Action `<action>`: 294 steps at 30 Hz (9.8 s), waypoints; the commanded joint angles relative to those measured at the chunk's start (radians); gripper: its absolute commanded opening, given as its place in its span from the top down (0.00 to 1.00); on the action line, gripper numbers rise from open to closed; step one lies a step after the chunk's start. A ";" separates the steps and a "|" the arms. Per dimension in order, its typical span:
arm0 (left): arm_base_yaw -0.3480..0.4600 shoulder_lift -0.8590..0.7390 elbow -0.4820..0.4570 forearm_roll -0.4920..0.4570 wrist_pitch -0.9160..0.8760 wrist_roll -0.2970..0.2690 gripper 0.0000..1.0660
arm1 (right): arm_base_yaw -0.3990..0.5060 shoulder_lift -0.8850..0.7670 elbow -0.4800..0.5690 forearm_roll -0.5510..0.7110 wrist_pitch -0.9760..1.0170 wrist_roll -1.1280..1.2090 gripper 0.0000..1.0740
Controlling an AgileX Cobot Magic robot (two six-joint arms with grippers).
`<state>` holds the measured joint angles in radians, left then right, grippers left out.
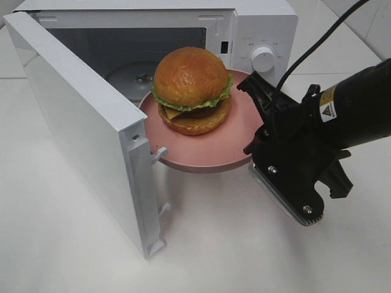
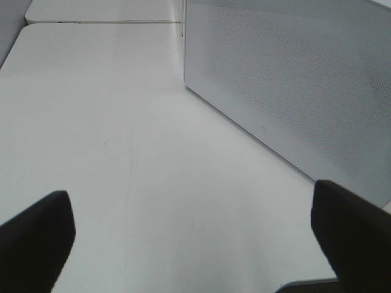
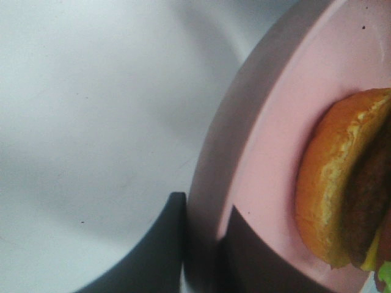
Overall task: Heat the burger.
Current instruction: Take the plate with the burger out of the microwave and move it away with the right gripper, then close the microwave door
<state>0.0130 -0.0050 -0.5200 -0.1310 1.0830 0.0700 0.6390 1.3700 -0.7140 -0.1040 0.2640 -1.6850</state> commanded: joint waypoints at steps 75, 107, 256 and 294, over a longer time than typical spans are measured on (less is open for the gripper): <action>0.003 -0.016 0.000 -0.006 -0.011 -0.004 0.07 | 0.002 -0.609 0.316 -0.645 0.726 1.525 1.00; 0.003 -0.016 0.000 -0.006 -0.011 -0.004 0.07 | 0.002 0.170 0.185 -0.760 0.647 2.724 0.95; 0.003 0.235 -0.025 -0.009 -0.253 -0.007 0.37 | -0.547 -1.403 0.217 -0.037 0.732 1.782 0.30; -0.002 1.072 0.241 0.240 -1.677 -0.143 1.00 | -0.547 -1.403 0.217 -0.037 0.732 1.782 0.30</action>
<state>0.0130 1.0020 -0.2810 -0.0060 -0.4960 0.0210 0.0990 -0.0040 -0.4990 -0.1440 1.0020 0.1050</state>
